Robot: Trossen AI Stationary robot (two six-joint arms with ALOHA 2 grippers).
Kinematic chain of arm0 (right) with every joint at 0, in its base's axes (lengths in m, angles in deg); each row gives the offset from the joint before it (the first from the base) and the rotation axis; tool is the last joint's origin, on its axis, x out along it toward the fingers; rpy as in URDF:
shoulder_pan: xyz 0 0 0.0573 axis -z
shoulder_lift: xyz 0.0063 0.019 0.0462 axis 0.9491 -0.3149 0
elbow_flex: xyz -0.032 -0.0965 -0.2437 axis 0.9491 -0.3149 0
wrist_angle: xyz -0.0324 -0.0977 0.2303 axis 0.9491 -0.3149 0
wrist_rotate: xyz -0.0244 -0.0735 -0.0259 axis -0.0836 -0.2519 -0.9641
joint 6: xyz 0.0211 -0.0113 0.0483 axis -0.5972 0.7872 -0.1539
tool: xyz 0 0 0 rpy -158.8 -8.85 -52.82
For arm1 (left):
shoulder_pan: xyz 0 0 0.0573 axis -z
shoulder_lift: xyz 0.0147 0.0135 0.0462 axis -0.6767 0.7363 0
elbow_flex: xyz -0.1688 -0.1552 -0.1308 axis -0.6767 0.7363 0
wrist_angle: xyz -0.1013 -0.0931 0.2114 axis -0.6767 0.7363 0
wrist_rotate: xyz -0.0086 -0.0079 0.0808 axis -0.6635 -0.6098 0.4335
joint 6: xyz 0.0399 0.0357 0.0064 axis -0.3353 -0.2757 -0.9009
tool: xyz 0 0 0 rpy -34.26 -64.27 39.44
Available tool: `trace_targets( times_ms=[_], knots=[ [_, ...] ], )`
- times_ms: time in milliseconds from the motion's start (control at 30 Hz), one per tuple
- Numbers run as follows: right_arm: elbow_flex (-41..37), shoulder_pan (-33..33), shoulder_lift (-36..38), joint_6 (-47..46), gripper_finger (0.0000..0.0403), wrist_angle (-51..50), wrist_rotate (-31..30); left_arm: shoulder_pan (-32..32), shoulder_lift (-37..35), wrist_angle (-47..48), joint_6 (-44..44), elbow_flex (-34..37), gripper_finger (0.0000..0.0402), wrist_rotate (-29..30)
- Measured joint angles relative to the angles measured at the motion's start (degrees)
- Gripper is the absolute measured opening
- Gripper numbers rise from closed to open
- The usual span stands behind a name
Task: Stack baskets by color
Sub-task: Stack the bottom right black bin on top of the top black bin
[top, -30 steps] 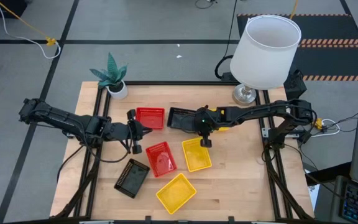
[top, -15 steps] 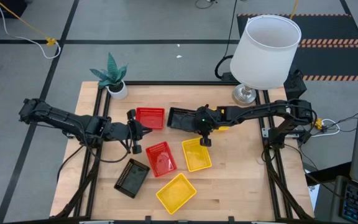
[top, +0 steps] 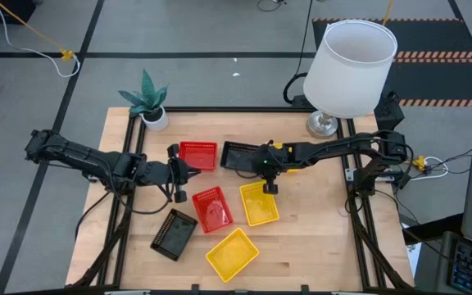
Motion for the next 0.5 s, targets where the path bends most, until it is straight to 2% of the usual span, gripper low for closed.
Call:
trace_targets(
  times_ms=[367, 500],
  knots=[
    [0.00, 1.14, 0.03, 0.01, 0.0002, -0.23, -0.67, 0.00, 0.02, 0.13, -0.32, 0.00, 0.0026, -0.07],
    [0.00, 1.14, 0.03, -0.01, 0.0002, -0.22, -3.36, 0.00, 0.00, 0.14, -0.31, 0.00, 0.0026, -0.09]
  ],
)
